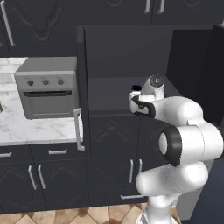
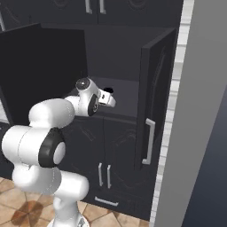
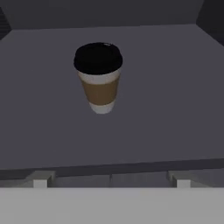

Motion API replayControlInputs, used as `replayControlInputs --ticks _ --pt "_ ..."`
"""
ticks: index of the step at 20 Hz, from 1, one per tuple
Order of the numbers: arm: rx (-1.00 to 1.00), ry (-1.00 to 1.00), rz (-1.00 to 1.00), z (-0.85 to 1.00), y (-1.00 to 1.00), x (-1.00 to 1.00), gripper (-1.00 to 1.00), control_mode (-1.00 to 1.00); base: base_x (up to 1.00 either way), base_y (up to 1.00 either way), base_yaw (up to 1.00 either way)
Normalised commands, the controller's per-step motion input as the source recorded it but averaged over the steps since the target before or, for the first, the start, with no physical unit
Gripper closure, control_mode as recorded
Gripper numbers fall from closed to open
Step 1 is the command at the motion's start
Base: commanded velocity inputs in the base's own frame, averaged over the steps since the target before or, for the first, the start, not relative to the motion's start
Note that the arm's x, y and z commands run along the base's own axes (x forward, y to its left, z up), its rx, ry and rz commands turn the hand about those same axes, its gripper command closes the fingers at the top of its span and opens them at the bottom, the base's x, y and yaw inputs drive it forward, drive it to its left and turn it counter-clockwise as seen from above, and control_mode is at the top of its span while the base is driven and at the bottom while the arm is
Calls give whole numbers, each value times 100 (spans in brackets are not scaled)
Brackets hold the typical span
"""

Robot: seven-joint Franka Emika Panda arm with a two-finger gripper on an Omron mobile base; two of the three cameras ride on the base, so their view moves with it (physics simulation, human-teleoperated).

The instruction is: Sort all alcoholic drinks to one cabinet, and non-alcoholic drinks to the other.

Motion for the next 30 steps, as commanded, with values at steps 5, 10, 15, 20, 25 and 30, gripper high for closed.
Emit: replayControlInputs --ticks 5,10,15,20,25,30 --pt "2 0 0 11 0 -100 -100 -100 0 0 0" --pt "4 2 0 27 0 -100 -100 -100 0 0 0" --pt "1 15 0 37 0 -100 -100 -100 0 0 0" --pt "0 24 0 64 2 -97 -100 -100 0 0 0" --pt "0 18 0 54 0 -99 -100 -100 0 0 0" --pt "0 7 1 22 2 -83 -100 -100 0 0 0"
